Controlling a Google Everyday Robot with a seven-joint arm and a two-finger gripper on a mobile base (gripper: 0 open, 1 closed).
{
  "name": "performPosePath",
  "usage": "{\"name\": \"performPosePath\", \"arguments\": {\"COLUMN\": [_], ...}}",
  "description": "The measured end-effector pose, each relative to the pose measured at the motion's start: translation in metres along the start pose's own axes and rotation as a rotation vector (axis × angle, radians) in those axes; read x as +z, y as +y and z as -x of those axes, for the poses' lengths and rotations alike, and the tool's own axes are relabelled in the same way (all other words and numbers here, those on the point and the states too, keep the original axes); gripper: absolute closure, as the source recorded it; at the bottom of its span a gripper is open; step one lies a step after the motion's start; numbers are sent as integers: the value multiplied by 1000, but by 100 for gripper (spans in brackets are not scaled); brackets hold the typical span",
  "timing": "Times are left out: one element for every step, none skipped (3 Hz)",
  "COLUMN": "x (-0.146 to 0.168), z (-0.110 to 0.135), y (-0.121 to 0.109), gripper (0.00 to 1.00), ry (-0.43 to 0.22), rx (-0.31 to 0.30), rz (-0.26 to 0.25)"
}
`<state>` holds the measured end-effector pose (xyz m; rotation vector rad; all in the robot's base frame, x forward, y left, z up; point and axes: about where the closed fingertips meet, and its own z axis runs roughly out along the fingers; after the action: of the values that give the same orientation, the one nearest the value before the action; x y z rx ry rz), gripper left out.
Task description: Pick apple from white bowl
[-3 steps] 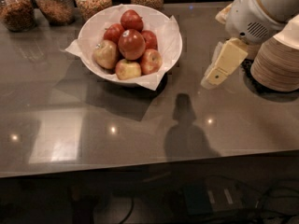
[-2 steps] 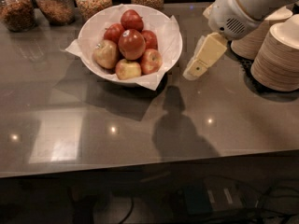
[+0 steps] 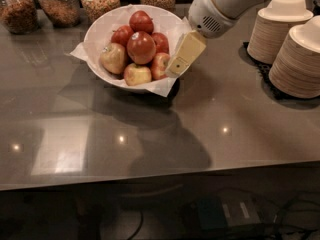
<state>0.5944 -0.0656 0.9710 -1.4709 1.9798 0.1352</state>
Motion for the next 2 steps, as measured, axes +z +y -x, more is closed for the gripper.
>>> {"name": "performPosePath", "arguments": {"x": [19,35], "z": [21,36], "y": [-2,-7], "gripper": [0,0], "ry": [-30,-76], "rx": [4,30], "rz": [1,0]}}
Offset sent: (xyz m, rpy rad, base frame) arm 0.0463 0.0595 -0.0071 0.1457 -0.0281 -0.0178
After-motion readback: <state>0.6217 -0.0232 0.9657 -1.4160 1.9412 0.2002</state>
